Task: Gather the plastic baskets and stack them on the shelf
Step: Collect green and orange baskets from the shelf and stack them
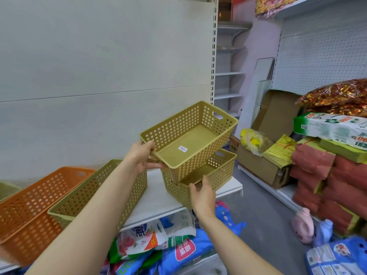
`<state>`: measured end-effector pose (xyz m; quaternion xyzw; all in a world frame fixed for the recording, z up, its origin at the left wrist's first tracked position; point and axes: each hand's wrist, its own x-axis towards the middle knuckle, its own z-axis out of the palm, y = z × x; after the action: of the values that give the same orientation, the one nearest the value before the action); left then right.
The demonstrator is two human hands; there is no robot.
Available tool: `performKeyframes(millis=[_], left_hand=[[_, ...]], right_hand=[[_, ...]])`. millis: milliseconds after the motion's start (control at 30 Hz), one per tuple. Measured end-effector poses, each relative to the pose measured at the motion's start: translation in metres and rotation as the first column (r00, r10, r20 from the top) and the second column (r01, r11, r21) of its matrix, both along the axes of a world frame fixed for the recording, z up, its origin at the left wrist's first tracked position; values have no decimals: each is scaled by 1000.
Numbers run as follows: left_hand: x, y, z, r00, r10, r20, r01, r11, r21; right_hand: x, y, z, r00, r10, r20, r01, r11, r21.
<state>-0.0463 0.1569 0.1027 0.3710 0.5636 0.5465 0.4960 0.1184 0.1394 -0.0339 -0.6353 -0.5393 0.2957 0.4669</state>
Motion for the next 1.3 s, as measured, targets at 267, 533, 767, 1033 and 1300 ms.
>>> performKeyframes(millis=[267,533,767,1033,1300], left_hand=[[14,26,0,991,-84,-106,79,996,-51],[21,49,-7,985,-37,-171,9,987,-161],[30,60,-31,945,-65,-321,-32,957,-288],[42,24,-121,906,204,-370,-168,978,126],[44,11,-145,792,228,-567,-108,965,238]], right_hand=[[84,44,44,959,-237,-154,265,944,197],[158,154,71,937,-71,-342,112,988,103],[161,213,23,927,25,-375,-64,994,-93],[122,147,4,957,-133,-259,135,991,-8],[115,105,-10,976,-98,-195,134,974,183]])
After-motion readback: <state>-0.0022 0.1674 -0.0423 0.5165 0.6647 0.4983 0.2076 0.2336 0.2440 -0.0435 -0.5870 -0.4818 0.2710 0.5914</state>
